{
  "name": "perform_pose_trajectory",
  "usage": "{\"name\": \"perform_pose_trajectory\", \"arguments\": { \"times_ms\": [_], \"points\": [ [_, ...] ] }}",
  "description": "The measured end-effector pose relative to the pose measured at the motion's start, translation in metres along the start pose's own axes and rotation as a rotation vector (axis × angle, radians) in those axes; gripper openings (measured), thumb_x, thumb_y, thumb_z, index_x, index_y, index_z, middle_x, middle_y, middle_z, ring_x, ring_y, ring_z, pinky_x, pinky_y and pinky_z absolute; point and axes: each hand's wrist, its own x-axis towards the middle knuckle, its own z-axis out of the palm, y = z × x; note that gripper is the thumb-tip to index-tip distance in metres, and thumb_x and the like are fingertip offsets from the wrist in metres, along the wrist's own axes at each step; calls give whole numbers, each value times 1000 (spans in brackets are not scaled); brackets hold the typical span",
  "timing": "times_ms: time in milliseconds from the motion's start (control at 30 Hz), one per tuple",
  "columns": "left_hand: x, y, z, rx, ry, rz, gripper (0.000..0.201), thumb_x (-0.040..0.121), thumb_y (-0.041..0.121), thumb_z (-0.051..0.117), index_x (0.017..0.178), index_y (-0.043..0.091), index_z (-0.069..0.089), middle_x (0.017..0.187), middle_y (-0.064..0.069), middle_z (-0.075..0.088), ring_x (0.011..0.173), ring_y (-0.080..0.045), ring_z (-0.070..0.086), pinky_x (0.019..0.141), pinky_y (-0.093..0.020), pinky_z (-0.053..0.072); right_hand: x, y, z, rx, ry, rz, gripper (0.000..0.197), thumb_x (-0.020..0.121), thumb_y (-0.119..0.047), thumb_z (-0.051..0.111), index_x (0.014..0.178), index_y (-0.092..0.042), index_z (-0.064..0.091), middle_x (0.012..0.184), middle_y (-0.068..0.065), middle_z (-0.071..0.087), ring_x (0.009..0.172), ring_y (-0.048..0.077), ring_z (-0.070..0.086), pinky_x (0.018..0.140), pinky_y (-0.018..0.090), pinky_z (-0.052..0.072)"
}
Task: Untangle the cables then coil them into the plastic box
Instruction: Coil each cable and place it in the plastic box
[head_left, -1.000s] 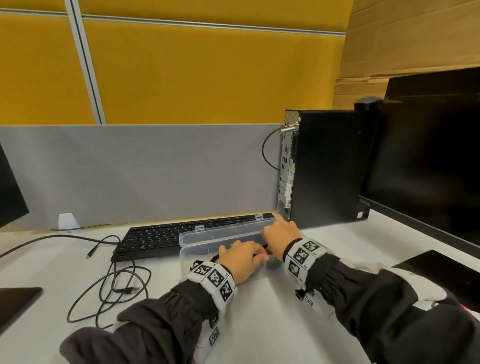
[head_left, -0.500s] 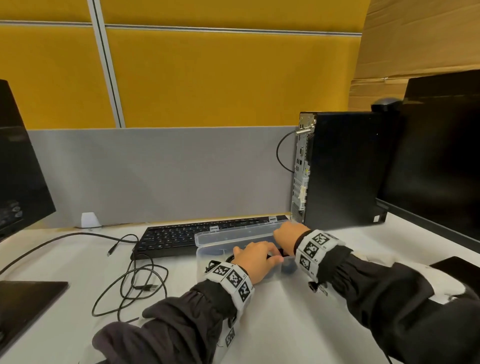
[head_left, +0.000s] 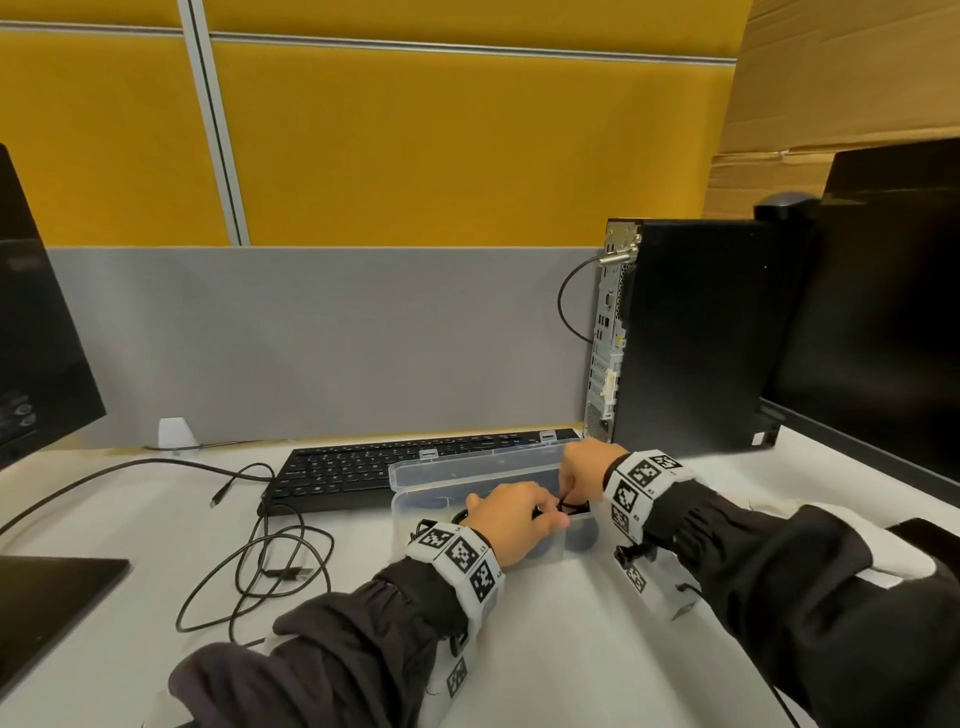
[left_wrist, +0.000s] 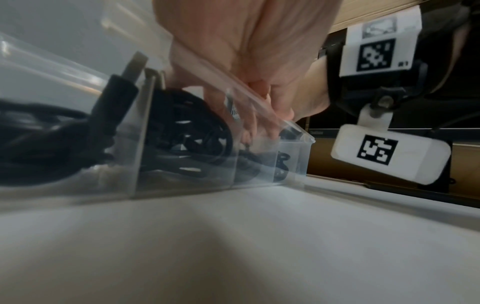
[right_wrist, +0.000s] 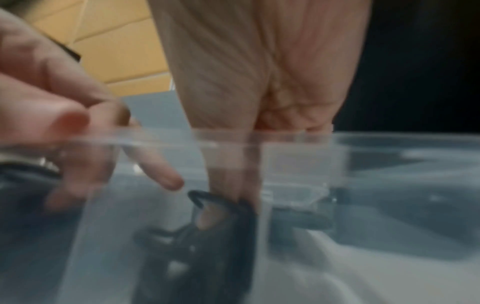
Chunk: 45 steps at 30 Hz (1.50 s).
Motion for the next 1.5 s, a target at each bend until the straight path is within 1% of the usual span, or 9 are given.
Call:
{"name": "perform_pose_trajectory", "arguments": {
  "times_ms": [233, 333, 600, 767, 967, 1067, 1167, 1367, 1500],
  "points": [
    [-6, -4, -14, -154, -4, 0, 15, 90, 31, 57, 98, 22, 66, 93, 8, 65, 97, -18, 60, 98, -42, 42, -15, 19, 5, 268, 31, -115, 25, 87, -23, 65, 110, -16, 70, 111, -3, 69, 102, 13, 61, 89, 21, 43],
    [-15, -11, -35, -168, 14, 21, 16, 93, 25, 54, 104, 18, 64, 110, 3, 65, 103, -13, 58, 93, -28, 44, -23, 24, -1, 370, 54, -98, 30, 85, -28, 68, 113, -19, 66, 113, -4, 66, 107, 12, 59, 97, 25, 43],
    [-40, -33, -76, -124, 77, 39, 19, 94, 26, 53, 108, 18, 61, 106, 8, 61, 94, -9, 57, 86, -23, 44, -26, -2, -2, -85, 94, -50, 15, 81, -18, 63, 85, -24, 75, 97, -3, 71, 95, 19, 63, 90, 32, 47],
    [-60, -51, -97, -107, 133, -1, 12, 93, 26, 55, 102, 22, 62, 104, 7, 64, 100, -12, 59, 94, -30, 46, -34, -9, -10, -160, 25, -21, 14, 82, -27, 66, 95, -28, 72, 110, -4, 65, 109, 20, 56, 98, 38, 35],
    [-91, -77, -121, -15, 195, -18, 12, 93, 29, 54, 98, 22, 63, 101, 5, 67, 95, -13, 60, 89, -29, 47, -76, -65, -32, 374, 496, -224, 27, 92, -44, 52, 100, -22, 66, 96, -3, 69, 85, 14, 61, 78, 30, 49],
    [-105, -84, -121, 38, 165, -8, 13, 91, 30, 56, 97, 22, 65, 93, 9, 67, 86, -8, 60, 78, -20, 46, -101, -123, -25, 392, 110, -495, 25, 89, -45, 57, 101, -25, 65, 96, -4, 67, 80, 8, 55, 74, 24, 42],
    [-115, -89, -115, 164, 16, 2, 11, 92, 32, 54, 97, 27, 62, 92, 15, 62, 84, 2, 56, 74, -13, 43, -98, -164, -5, 191, -262, -504, 50, 85, -52, 58, 126, -23, 50, 118, -1, 61, 97, 14, 57, 90, 30, 45],
    [-123, -95, -106, 329, -184, -30, 24, 92, 31, 53, 115, 27, 59, 117, 10, 61, 107, -5, 54, 94, -25, 43, -85, -201, 19, 58, -277, -486, 34, 88, -28, 63, 113, -5, 59, 103, 11, 60, 87, 19, 47, 62, 25, 37],
    [-123, -95, -103, 180, -84, -5, 22, 96, 36, 44, 113, 25, 54, 108, 5, 67, 98, -9, 59, 89, -28, 46, -82, -183, 6, 378, -192, -476, 7, 93, -21, 54, 86, -19, 54, 86, 3, 62, 61, 12, 51, 60, 23, 44]
  ]
}}
